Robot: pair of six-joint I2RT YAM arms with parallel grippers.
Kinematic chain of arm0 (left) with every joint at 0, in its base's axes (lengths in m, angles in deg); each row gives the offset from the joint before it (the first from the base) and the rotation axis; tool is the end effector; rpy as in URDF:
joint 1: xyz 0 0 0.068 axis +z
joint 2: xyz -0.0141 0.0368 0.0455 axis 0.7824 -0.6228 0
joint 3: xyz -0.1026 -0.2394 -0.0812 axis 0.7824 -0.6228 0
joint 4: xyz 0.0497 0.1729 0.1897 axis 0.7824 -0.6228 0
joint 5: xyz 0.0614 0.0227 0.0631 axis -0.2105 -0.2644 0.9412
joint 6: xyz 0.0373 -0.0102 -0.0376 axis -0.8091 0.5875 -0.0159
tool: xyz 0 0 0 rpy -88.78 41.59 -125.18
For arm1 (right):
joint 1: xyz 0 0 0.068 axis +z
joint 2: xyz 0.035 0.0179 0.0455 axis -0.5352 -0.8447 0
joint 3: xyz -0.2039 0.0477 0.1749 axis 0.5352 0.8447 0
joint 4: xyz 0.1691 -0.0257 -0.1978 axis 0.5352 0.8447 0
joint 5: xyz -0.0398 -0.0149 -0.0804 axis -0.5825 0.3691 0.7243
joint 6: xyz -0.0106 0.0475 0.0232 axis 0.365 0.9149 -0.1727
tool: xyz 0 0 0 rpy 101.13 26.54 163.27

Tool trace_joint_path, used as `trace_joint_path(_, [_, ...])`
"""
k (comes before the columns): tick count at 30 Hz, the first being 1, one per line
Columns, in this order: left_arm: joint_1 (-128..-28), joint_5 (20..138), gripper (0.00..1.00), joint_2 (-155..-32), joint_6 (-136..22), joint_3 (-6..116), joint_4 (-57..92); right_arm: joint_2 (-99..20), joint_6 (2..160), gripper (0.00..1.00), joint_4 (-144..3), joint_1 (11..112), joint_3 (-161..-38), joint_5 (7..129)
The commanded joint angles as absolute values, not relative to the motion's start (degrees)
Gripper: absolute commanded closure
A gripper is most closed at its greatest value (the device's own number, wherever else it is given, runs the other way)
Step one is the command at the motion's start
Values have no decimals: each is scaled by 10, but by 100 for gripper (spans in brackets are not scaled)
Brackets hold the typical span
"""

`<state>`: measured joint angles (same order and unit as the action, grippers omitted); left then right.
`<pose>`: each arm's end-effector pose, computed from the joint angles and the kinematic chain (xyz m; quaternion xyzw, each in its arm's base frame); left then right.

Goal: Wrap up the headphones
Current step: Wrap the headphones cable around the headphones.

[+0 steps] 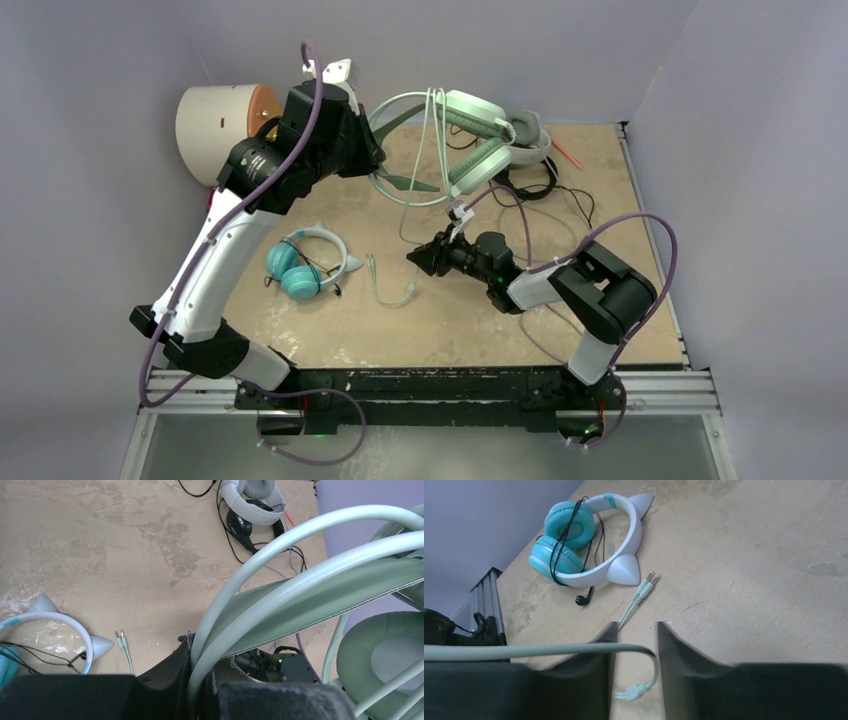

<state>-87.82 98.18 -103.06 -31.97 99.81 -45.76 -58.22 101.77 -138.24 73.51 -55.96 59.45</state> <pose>0.2210 -0.1542 0.5032 -0.0466 0.8590 -0.2318 0.4542 0.2356 0.2188 0.1691 -0.1814 0.6860 0.4750 0.5204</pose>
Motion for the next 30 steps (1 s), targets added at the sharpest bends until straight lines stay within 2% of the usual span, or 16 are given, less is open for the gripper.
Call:
trace_joint_path(1, [-865,981,100,-1026,-314,1035,-414,-547,1060,83,-1401,738,-560,590])
trace_joint_path(2, [-860,985,100,-1026,-316,1036,-415,-524,1061,97,-1385,738,-552,596])
trace_joint_path(3, [-853,987,100,-1028,-319,1036,-417,-497,1057,100,-1361,738,-545,604])
trace_joint_path(12, [-718,965,100,-1040,-355,1029,-397,-261,1066,100,-1066,738,-455,641])
trace_joint_path(15, [-691,941,100,-1042,-350,1023,-380,-217,1068,100,-993,738,-439,636])
trace_joint_path(22, [-655,897,100,-1036,-340,1022,-358,-203,1047,100,-872,730,-458,680])
trace_joint_path(30, [-655,681,100,-984,-408,930,-319,-272,1034,100,-814,626,-561,503])
